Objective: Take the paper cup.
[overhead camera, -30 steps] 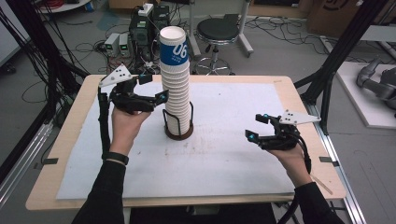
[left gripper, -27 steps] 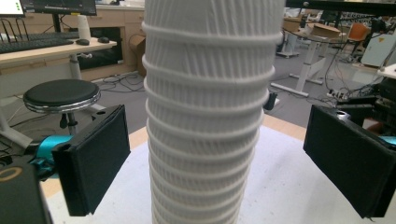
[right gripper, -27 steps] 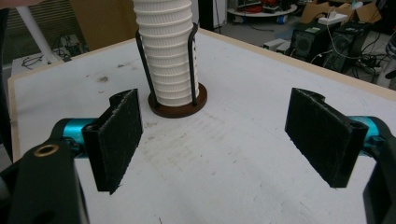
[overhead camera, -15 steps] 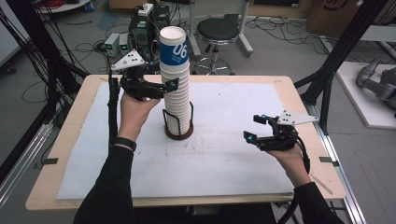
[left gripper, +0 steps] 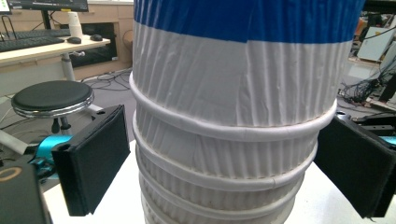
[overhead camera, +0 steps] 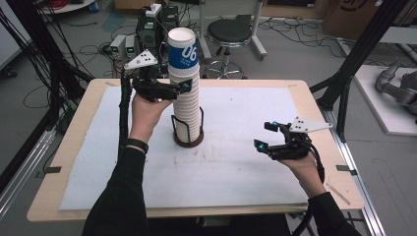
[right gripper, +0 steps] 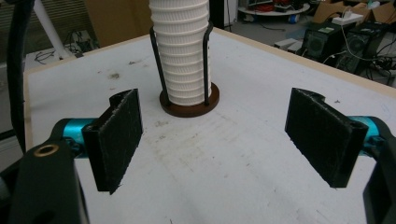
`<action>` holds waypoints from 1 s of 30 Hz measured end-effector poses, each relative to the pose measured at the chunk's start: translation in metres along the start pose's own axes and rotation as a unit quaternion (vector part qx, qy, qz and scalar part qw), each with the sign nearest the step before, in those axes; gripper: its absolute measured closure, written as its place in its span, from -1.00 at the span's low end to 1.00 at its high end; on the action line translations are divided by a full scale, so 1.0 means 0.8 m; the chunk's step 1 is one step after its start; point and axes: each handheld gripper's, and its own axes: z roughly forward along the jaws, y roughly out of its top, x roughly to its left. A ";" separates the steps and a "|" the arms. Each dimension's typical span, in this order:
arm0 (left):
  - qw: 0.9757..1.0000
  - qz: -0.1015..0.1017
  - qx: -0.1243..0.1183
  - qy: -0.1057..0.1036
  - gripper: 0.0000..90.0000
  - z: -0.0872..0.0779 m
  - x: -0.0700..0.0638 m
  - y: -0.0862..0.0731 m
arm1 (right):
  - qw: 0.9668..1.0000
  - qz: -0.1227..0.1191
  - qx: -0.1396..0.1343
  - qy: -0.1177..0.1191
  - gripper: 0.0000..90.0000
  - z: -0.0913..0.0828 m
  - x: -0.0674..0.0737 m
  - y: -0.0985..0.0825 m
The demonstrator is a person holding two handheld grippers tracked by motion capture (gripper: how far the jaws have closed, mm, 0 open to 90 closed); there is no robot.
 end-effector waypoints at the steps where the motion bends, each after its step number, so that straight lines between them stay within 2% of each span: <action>1: 1.000 0.000 0.000 0.000 -0.79 0.000 0.000 0.000 | 1.000 0.002 -0.001 0.001 -0.56 0.000 0.001 0.001; 8: 1.000 0.006 -0.004 -0.010 -0.76 0.000 0.003 -0.001 | 1.000 0.006 -0.011 0.013 -0.56 0.005 0.006 0.012; 11: 1.000 0.006 -0.004 -0.010 -0.76 0.000 0.003 -0.001 | 0.999 0.009 -0.027 0.016 -0.56 0.006 0.007 0.025; 14: 1.000 0.006 -0.004 -0.010 -0.76 0.000 0.003 -0.001 | 0.999 0.007 -0.027 0.020 -0.56 0.011 0.007 0.043; 19: 1.000 0.005 -0.005 -0.009 -0.76 0.000 0.003 -0.001 | 0.999 -0.010 -0.033 0.021 -0.56 0.018 0.007 0.081; 30: 1.000 0.004 -0.007 -0.009 -0.76 0.000 0.004 -0.002 | 0.997 -0.026 -0.062 0.032 -0.56 0.042 0.000 0.153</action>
